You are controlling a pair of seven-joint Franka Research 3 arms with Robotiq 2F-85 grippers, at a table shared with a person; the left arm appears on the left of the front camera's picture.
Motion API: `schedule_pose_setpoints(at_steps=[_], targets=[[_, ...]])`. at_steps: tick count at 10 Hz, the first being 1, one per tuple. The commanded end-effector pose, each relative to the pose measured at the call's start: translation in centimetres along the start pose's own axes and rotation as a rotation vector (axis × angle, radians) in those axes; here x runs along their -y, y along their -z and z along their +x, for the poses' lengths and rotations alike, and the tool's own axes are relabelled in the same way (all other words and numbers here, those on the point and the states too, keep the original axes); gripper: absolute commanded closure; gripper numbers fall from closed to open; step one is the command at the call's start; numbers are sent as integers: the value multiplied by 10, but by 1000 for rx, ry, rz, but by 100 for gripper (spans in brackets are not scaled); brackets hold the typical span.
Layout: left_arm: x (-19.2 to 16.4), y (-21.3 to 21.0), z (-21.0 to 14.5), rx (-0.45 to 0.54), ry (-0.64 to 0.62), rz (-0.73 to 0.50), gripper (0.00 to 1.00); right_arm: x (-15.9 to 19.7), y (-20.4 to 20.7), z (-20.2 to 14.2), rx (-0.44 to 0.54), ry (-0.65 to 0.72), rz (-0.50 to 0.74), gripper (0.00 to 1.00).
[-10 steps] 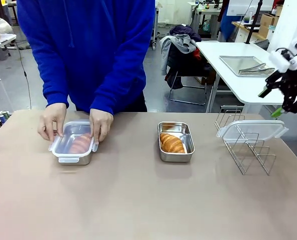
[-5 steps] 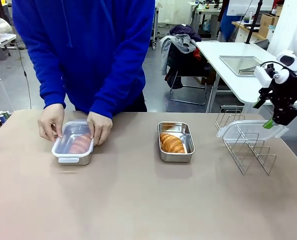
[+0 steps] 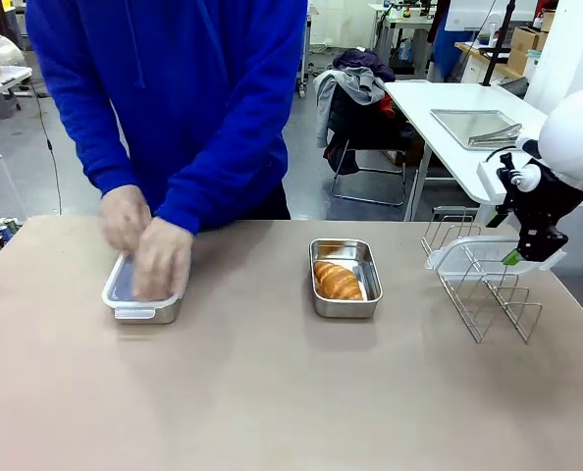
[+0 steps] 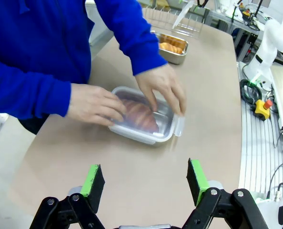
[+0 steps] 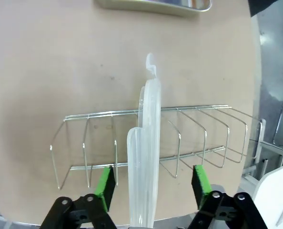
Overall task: Place the bread in airtight containers.
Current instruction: Pick up one Airtight Container lid and hand it to the human.
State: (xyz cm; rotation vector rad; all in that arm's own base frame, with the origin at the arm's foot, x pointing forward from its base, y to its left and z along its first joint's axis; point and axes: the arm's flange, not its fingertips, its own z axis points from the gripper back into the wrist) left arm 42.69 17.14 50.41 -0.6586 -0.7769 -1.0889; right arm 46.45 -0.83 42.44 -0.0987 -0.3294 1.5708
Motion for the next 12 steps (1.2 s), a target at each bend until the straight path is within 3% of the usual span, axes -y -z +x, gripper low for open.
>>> schedule_pose_setpoints(at_steps=[1,3,4,6,10,11,12], targets=[[2,-1,0,-4,16,-10,9,-3,0,5,-40,20,-29,100],[2,-1,0,-4,16,-10,9,-5,-4,7,-54,25,-11,100],[2,-1,0,-4,16,-10,9,-6,-6,7,-61,27,-8,86],[2,-1,0,-4,16,-10,9,-8,-10,8,-72,24,0,100],[2,-1,0,-4,16,-10,9,-9,-15,10,-101,0,6,100],[2,-1,0,-4,16,-10,9,-9,-20,11,-38,-12,-11,100],[2,-1,0,-4,16,-10,9,-2,-38,12,-72,24,15,100]])
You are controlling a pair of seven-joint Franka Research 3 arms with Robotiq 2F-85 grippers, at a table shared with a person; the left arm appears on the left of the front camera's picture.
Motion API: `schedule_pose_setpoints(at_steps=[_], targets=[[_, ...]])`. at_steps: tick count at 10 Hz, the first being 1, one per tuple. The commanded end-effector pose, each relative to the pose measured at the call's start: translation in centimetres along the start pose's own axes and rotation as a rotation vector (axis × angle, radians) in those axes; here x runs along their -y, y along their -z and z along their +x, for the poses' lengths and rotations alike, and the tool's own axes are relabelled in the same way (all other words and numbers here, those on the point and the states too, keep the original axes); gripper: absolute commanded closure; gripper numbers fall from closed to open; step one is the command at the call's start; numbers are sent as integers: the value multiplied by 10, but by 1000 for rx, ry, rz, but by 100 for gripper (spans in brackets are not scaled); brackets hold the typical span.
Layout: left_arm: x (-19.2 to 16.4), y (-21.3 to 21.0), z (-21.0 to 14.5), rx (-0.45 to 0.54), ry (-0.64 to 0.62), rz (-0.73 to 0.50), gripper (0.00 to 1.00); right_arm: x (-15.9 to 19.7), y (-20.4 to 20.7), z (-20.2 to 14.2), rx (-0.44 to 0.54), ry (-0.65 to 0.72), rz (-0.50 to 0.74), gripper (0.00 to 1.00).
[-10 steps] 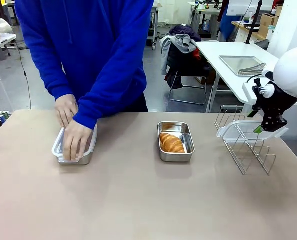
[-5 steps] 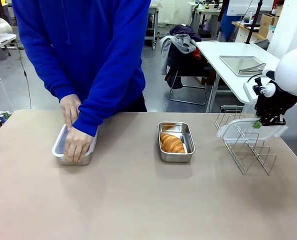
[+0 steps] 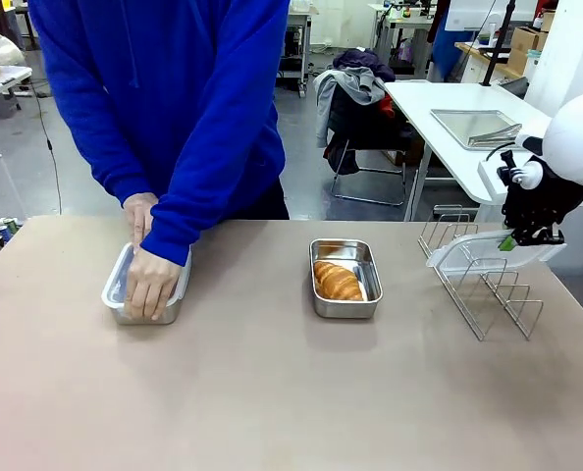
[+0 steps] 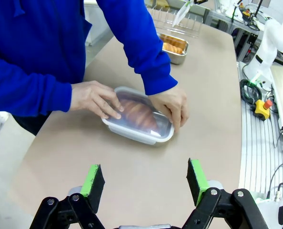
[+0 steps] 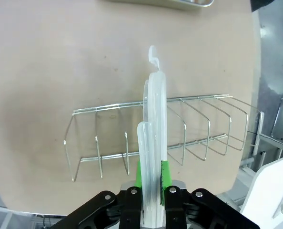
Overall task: Place the bread in airtight containers.
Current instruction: Pick up one Airtight Container lid and hand it to the human.
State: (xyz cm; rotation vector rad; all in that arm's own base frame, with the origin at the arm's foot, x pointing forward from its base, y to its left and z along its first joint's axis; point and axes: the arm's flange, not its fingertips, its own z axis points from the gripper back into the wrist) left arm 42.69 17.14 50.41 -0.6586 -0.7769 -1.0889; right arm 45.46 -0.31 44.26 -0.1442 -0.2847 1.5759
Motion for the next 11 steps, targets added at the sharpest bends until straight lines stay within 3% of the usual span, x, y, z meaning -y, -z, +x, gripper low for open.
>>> schedule_pose_setpoints(at_steps=[1,4,6,11], targets=[[2,-1,0,-4,16,-10,9,10,-46,3,-12,49,-2,100],[2,-1,0,-4,16,-10,9,19,-154,21,16,131,-118,100],[2,-1,0,-4,16,-10,9,28,-202,43,53,71,-247,100],[2,-1,0,-4,16,-10,9,51,-179,124,177,-388,-388,100]])
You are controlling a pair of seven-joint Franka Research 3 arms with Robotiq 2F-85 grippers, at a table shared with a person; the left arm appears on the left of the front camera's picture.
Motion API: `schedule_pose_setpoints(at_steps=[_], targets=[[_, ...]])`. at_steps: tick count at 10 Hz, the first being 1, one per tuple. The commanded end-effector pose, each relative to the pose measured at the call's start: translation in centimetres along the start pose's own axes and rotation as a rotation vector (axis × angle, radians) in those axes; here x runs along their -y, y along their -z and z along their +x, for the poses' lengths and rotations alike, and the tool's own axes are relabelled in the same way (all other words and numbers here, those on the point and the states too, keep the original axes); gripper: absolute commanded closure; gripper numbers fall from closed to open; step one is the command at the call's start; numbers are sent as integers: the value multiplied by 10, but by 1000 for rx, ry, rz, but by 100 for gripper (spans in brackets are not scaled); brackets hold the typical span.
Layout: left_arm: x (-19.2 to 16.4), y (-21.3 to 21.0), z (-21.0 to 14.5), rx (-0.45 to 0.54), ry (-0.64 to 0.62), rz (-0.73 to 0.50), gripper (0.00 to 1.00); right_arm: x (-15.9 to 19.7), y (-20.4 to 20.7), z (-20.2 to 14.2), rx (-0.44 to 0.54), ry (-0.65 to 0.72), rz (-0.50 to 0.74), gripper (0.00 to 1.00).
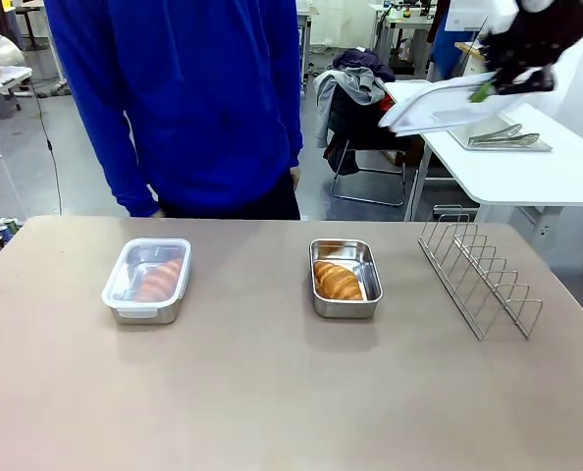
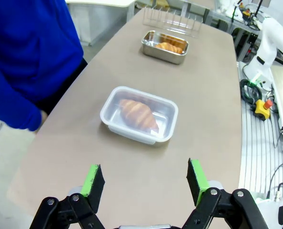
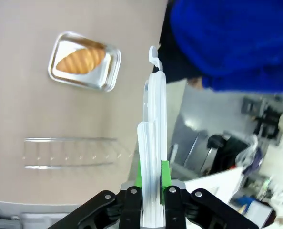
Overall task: Place the bread in airtight containers.
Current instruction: Pick up one Airtight Container lid and hand it to the human.
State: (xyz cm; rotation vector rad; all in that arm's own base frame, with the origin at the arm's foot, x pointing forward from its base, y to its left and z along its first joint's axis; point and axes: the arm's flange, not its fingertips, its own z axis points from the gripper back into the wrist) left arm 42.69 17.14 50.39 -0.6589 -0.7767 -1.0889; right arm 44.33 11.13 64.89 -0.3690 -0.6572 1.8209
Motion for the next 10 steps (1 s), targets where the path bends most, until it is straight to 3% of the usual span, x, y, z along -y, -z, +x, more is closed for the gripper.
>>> schedule_pose_setpoints(at_steps=[1,4,7,8,10], targets=[[2,-1,0,-4,16,-9,9,-1,33,2,84,-185,-67,100],[2,-1,0,-4,16,-9,9,-2,74,3,177,-279,-85,100],[2,-1,0,-4,16,-9,9,-6,74,-1,144,-336,-75,100],[2,-1,0,-4,16,-9,9,-3,80,9,150,-267,-58,100],[2,-1,0,-4,16,-9,9,-3,80,9,150,-267,-58,100]])
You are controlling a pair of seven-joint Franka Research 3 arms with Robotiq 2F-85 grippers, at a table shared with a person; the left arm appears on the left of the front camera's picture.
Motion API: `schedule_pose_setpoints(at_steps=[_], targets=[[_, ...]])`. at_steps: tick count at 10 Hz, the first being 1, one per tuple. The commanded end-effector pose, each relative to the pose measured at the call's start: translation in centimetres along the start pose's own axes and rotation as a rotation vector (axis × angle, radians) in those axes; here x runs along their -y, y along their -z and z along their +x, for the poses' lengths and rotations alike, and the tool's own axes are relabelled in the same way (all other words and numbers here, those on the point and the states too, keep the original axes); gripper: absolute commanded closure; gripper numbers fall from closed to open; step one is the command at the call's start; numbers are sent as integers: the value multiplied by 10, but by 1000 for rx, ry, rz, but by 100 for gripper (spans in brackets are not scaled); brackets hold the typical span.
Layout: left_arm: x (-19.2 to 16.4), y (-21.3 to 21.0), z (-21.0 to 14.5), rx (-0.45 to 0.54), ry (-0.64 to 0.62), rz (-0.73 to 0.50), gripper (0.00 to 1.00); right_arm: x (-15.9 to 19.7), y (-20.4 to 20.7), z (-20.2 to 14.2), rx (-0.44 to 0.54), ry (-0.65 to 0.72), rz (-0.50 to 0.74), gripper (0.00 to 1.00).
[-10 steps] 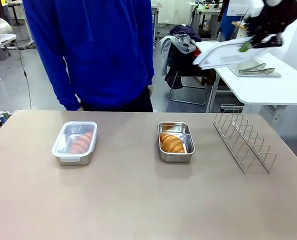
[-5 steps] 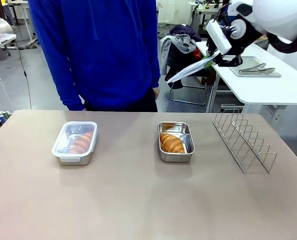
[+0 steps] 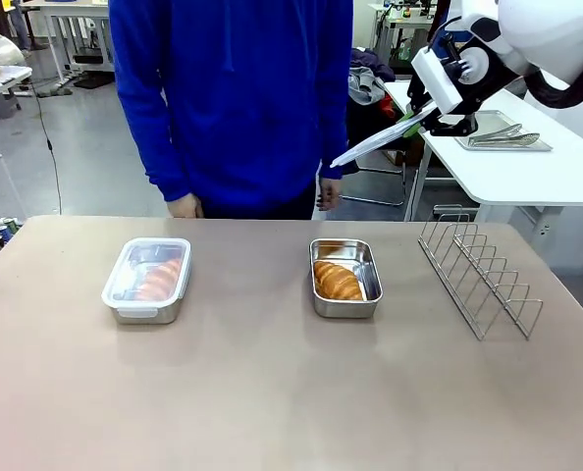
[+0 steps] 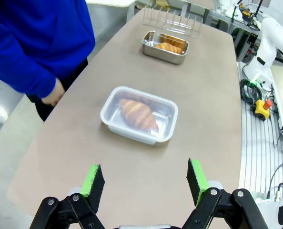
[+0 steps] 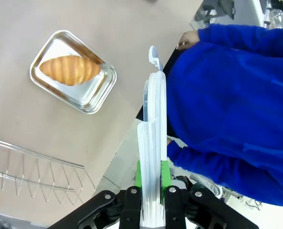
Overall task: Place the bread in airtight containers.
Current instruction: Pick up one Airtight Container lid and hand it to the human, then release when the human grabs the Airtight Container lid.
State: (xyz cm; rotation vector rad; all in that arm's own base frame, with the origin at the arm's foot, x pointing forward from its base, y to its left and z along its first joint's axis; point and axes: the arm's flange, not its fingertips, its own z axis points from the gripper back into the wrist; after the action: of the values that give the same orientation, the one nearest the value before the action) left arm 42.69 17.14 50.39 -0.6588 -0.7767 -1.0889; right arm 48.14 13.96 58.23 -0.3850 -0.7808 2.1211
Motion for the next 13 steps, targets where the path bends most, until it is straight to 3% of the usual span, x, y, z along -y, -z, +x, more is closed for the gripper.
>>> schedule_pose_setpoints(at_steps=[1,13], targets=[[2,-1,0,-4,16,-9,9,1,-1,-1,6,19,-10,100],[2,-1,0,-4,16,-9,9,1,-1,-1,6,19,-10,100]])
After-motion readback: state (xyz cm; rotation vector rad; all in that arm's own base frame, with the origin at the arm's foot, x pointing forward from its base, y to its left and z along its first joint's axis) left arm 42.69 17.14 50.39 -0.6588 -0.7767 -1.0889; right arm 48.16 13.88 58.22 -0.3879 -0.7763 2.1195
